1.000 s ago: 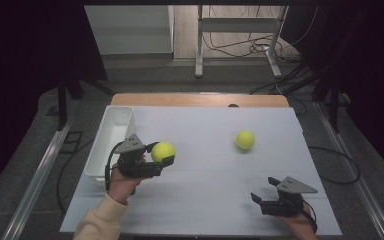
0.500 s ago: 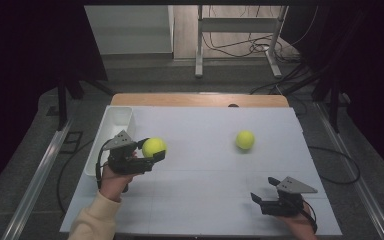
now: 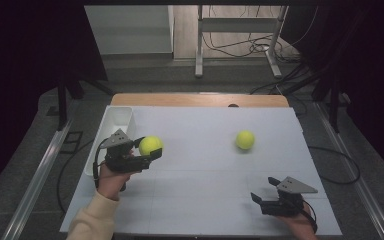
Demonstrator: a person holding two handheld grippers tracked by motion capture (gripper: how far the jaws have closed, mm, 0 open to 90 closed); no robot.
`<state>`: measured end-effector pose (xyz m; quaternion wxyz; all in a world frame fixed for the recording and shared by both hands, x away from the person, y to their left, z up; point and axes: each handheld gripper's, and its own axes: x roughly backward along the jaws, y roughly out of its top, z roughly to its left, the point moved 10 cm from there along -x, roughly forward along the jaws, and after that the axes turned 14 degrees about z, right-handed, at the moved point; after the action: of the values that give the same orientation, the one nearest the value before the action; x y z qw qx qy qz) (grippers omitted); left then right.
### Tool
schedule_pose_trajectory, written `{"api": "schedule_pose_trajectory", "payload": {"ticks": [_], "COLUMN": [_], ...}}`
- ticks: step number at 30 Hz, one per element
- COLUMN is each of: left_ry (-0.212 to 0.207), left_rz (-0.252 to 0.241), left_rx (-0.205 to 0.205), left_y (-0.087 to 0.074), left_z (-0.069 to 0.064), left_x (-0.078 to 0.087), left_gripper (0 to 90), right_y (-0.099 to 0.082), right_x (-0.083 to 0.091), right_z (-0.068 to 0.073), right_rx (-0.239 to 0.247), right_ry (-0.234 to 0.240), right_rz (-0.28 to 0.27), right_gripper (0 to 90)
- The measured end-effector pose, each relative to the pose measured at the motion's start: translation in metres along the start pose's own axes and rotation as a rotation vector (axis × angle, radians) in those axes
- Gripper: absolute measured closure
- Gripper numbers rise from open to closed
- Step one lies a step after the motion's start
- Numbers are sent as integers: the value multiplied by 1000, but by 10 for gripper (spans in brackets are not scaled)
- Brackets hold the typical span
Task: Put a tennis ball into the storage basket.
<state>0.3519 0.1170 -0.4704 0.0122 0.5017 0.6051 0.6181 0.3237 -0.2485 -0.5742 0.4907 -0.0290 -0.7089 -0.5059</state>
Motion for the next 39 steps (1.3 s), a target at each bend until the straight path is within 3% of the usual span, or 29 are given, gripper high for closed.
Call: {"api": "schedule_pose_trajectory", "payload": {"ticks": [17,31,39], "left_ry": [49,57,92], "left_rz": [-9,-17,-32], "left_rx": [27,83,101], "left_y": [13,18,25], "left_z": [20,41,52], "left_x": [7,10,16], "left_gripper": [261,261,262], "right_y": [0,0,0], "right_x": [2,3,2], "right_z": [-3,-3,-4], "right_rx": [-14,-22,-25], "right_ry": [-4,-4,-5], "right_rz": [-6,-9,-10], "right_gripper": [136,136,137]}}
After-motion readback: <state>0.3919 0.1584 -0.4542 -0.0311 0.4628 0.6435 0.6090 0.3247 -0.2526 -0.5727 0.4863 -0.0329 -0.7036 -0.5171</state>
